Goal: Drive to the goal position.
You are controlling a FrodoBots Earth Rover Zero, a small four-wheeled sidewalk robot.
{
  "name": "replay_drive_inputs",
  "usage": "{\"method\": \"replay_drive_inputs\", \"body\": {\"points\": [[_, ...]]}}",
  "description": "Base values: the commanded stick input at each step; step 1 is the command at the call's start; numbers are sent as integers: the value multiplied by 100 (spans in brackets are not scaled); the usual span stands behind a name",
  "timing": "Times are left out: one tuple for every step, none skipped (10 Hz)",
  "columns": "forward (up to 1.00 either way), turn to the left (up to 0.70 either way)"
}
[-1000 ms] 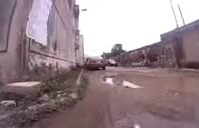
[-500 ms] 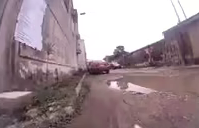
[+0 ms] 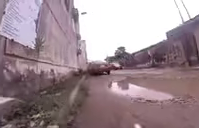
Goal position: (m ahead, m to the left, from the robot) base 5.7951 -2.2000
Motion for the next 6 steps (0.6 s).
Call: {"method": "replay_drive_inputs", "body": {"points": [[100,0],[100,0],[100,0],[100,0],[100,0],[100,0]]}}
